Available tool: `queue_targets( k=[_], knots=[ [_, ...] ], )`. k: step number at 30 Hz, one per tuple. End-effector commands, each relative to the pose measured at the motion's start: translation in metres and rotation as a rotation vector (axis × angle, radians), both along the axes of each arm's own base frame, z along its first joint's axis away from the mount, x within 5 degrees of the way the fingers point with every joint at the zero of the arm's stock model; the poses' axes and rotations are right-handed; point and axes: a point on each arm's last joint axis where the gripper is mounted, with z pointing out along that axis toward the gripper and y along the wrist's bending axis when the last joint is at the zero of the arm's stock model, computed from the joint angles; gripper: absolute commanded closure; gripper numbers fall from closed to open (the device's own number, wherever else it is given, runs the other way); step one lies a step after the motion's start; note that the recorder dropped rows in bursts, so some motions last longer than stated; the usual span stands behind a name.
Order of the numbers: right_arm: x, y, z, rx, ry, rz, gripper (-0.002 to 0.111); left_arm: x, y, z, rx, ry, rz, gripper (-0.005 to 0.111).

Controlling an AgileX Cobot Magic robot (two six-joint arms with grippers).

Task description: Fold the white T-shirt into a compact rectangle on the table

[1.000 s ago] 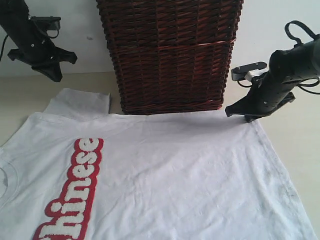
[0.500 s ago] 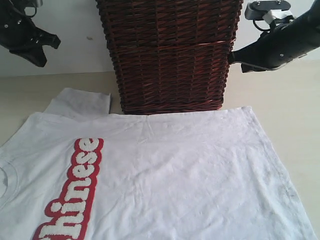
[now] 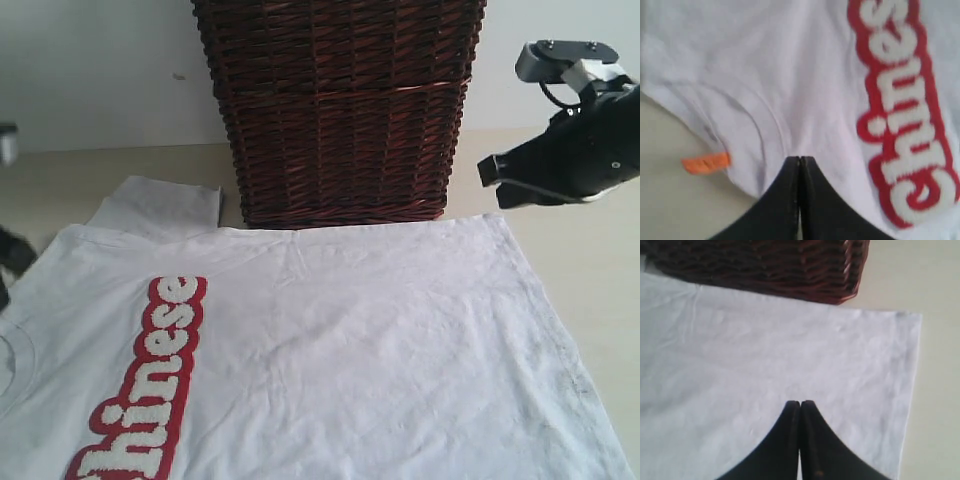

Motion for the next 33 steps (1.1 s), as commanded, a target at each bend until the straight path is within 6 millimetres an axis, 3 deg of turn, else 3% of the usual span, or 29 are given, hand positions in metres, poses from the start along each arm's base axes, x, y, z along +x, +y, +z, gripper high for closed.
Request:
queue_targets(
  k=[1,5,9,12,20,22,26,30,33],
  knots=[
    [-0.022,0.012,-0.002,-0.009,0.014,0.062,0.108,-0.046,-0.006,-0.038,0.074,0.175,-0.038,0.107],
    [-0.032,0.028,-0.002,-0.012,0.054,0.161,0.108,-0.062,-0.002,-0.054,0.1,0.228,-0.02,0.095],
    [-0.036,0.04,-0.001,-0.017,0.043,0.203,0.108,-0.06,-0.001,-0.071,0.098,0.161,0.116,0.055],
    [-0.036,0.041,-0.001,-0.019,0.038,0.207,0.108,-0.057,0.002,-0.09,0.108,0.196,0.168,0.04],
    [-0.036,0.041,0.002,-0.013,0.024,0.201,0.108,-0.048,0.013,-0.127,0.116,0.329,0.252,0.049],
    [-0.036,0.042,0.004,-0.012,0.017,0.201,0.108,-0.043,0.012,-0.126,0.119,0.339,0.248,0.06],
    [-0.034,0.043,0.011,-0.005,0.018,0.217,0.108,-0.034,0.011,-0.112,0.115,0.323,0.245,0.104],
    [-0.033,0.044,0.013,-0.001,0.02,0.22,0.108,-0.021,0.008,-0.095,0.073,0.235,0.266,0.103],
    [-0.033,0.044,0.013,-0.001,0.02,0.22,0.108,-0.012,-0.005,-0.087,0.022,0.181,0.273,0.087]
  ],
)
